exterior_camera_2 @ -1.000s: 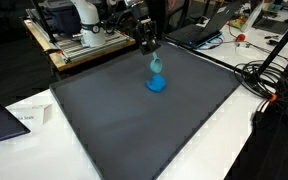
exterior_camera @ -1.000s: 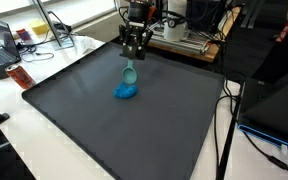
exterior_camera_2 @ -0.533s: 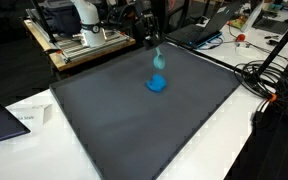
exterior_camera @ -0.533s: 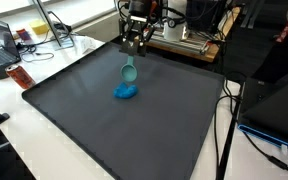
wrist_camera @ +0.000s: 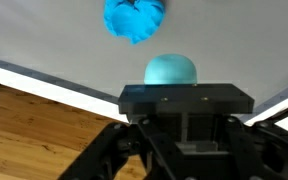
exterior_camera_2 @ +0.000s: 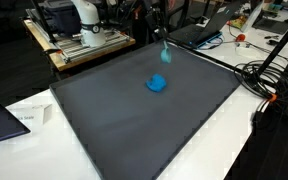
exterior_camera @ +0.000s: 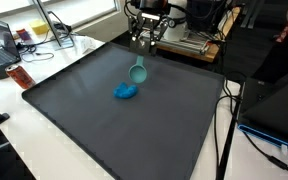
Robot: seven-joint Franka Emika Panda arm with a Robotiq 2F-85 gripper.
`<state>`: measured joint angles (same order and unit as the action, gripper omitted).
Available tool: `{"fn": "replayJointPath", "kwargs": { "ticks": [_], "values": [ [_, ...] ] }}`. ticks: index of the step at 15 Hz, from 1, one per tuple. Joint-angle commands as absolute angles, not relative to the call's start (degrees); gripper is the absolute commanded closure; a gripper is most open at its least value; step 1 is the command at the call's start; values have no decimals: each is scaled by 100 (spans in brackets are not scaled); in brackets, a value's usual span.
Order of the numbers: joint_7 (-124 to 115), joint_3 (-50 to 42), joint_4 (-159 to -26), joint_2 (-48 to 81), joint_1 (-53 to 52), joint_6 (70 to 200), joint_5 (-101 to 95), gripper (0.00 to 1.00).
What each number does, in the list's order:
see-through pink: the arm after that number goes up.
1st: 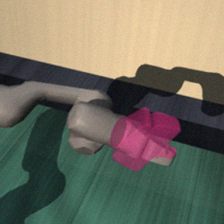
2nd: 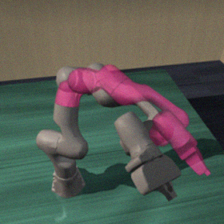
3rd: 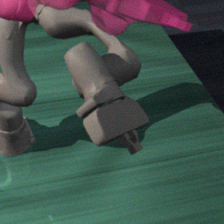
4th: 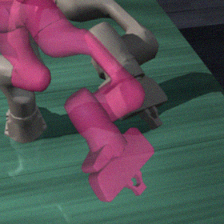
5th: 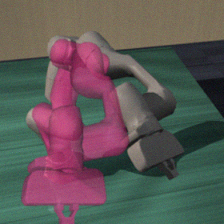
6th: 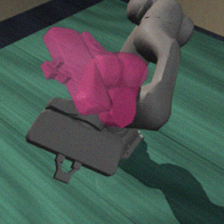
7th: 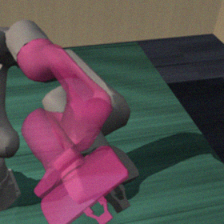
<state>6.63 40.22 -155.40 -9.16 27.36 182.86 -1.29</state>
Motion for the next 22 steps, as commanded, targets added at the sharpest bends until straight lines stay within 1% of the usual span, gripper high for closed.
{"fn": "replayJointPath", "kwargs": {
  "ticks": [1,3,4,5,9,10,22],
  "values": [
    [189,4846,-15333,-1244,3559,17545,-343,78],
    [56,5104,-15082,-1064,3771,17045,-392,78],
    [360,4851,-15304,-1030,3508,17465,-161,78],
    [344,4907,-15258,-1018,3553,17387,-161,53],
    [346,4898,-15281,-1002,3547,17391,-160,53],
    [346,4897,-15281,-1002,3547,17391,-160,78],
    [211,5507,-14889,-592,4546,17254,-704,78]
  ]
}}
